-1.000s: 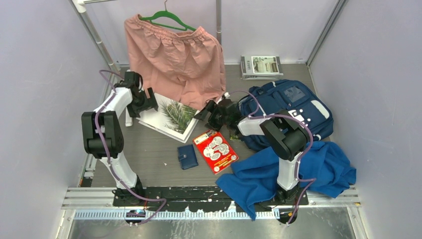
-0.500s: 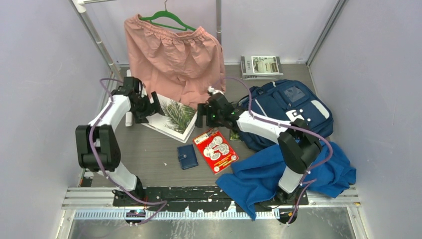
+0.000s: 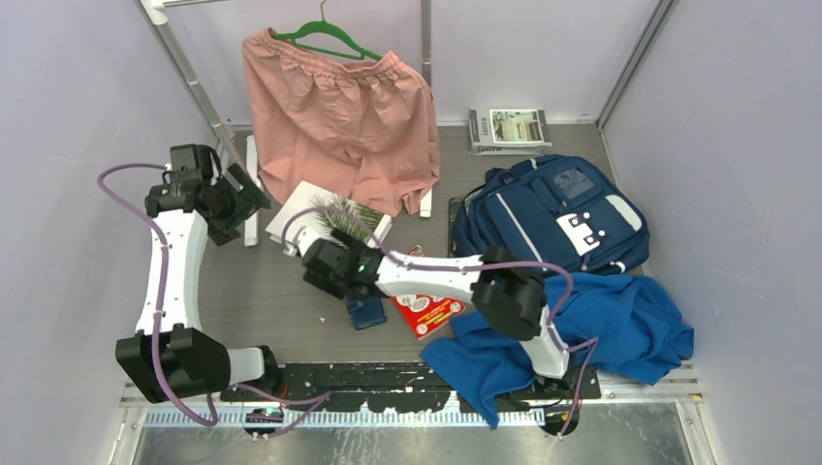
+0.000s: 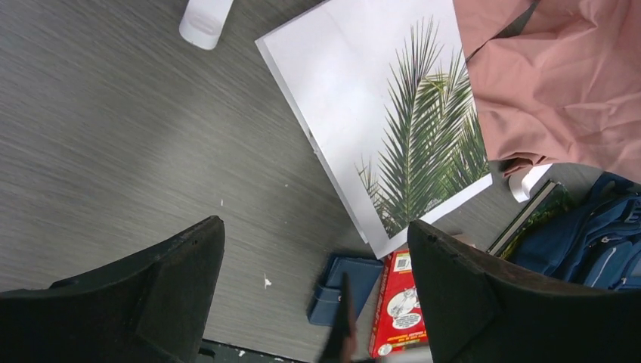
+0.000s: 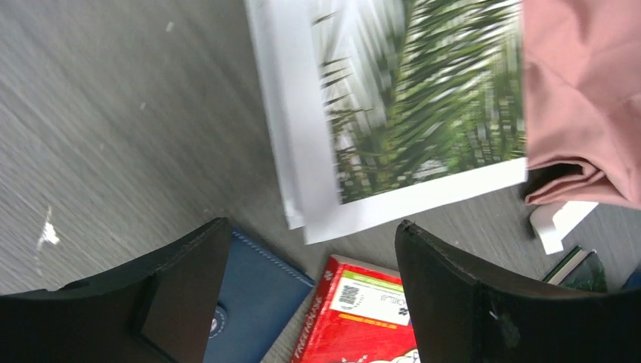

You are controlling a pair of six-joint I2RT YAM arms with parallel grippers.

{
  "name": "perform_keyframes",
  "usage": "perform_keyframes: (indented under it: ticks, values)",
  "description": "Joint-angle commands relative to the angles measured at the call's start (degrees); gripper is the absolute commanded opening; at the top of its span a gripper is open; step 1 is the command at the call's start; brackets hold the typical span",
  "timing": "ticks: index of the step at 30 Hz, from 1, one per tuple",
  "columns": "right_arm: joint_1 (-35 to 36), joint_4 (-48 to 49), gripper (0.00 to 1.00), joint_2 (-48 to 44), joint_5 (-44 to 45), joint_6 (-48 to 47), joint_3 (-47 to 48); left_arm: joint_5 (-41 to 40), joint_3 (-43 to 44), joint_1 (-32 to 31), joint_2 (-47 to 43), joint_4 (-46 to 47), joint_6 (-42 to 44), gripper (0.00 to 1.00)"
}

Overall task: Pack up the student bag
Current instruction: Pick up the book from the center of the board.

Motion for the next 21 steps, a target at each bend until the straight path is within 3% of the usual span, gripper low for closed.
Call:
perform_keyframes:
  ticks: [1,15,18,21]
  values:
    - [2.48,4.77,0.83,2.69,6.01,-10.76,-0.14,0.28,0.35,0.16,-1.62,-2.06,-1.73,0.91]
    - [2.89,18.08,0.52,10.01,14.62,-15.74,-4.93,3.17,-3.30,0.26,-1.58,0.34,-1.57,0.89]
    - [2.96,17.77,0.37,9.86,14.38,-15.06,-4.65,3.36,-3.32,0.25,-1.34,0.71,-1.39,0.89]
    - [2.94,17.25,0.11,8.84,14.28,-14.18,-5.10,2.73,-3.08,0.30,-0.85,0.25,-0.45,0.89]
